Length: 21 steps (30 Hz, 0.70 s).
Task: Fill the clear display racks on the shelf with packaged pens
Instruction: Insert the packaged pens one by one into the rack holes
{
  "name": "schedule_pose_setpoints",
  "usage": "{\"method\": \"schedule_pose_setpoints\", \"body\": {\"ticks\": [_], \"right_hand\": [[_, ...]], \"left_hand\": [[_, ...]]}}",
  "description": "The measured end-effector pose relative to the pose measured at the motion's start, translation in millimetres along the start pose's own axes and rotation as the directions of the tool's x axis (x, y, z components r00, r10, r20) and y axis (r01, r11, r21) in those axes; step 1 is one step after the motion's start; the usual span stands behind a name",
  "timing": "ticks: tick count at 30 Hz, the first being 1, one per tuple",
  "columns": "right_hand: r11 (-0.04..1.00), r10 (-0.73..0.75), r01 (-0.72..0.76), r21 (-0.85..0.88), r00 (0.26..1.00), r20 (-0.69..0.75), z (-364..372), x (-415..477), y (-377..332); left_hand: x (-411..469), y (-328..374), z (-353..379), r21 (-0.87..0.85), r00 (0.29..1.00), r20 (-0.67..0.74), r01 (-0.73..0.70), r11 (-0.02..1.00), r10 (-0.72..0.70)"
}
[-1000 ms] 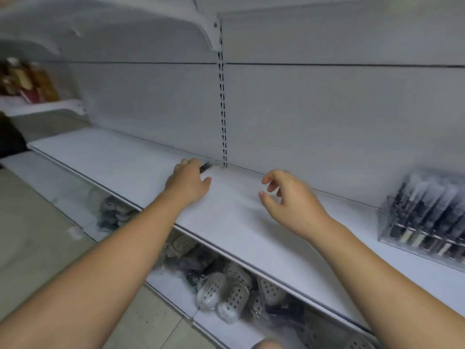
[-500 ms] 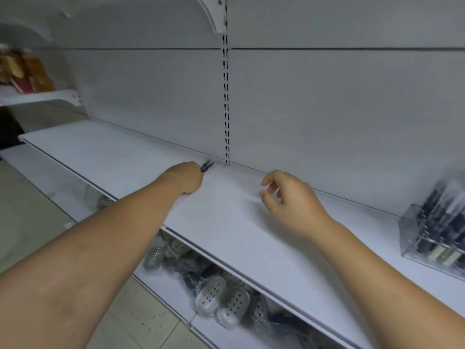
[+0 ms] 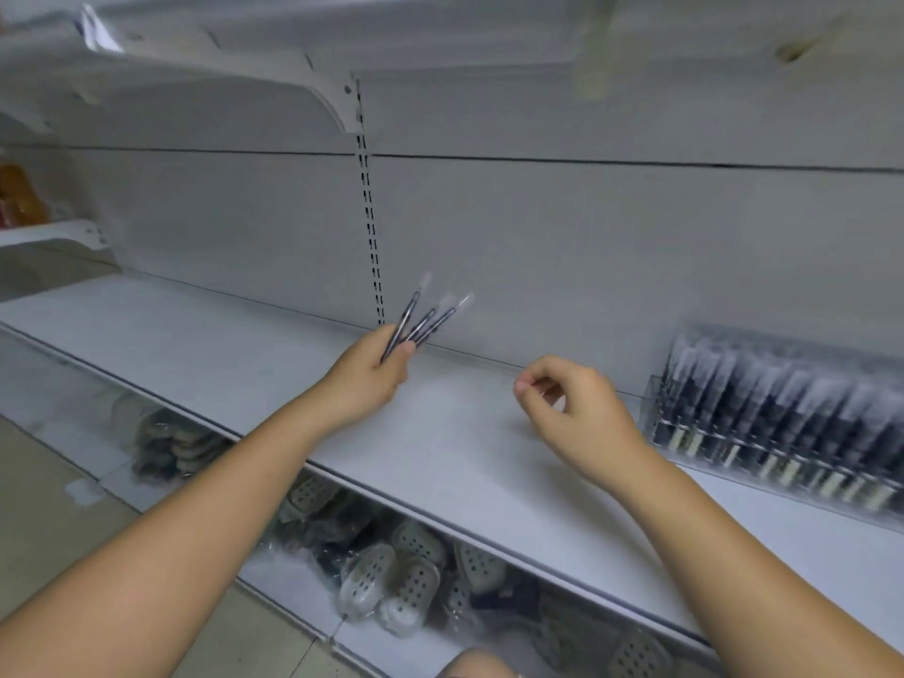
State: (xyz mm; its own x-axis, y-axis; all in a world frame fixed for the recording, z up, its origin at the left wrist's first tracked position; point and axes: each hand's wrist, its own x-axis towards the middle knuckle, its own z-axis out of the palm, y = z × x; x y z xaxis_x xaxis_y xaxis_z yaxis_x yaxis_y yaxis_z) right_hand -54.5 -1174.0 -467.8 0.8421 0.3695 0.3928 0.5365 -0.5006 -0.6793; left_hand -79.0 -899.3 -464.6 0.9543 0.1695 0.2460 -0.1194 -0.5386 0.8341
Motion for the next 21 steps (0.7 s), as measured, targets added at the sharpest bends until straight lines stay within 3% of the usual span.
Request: {"method": "schedule_pose_setpoints", "body": {"ticks": [3,7,14,21], "right_hand": [[0.98,0.078,-0.07,0.186,0.996,-0.037,-30.7,-29.0,2.9],[0.913,0.177,-0.122,0.389,0.978,-0.11,-75.5,-68.0,11.4],[0.879,0.299,-0.146,0.455,0.911,-0.285,-147.7,-123.1,53.7],[0.908,0.322,-0.124,0.401,0.818,-0.476,-196.1,-154.1,100.9]], "left_hand": [[-33.9,43.2,51.4,-0.305,0.989,0.145,0.057,0.951,-0.013],[-67.5,87.0,123.9,-0.431,0.944,0.318,0.066,0.9,0.083],[-88.0,146.3,232.8,-0.51,0.83,0.511,0.084,0.856,0.223],[-81.3,183.6,310.3,-0.442,0.776,0.52,-0.113,0.89,0.357]]}}
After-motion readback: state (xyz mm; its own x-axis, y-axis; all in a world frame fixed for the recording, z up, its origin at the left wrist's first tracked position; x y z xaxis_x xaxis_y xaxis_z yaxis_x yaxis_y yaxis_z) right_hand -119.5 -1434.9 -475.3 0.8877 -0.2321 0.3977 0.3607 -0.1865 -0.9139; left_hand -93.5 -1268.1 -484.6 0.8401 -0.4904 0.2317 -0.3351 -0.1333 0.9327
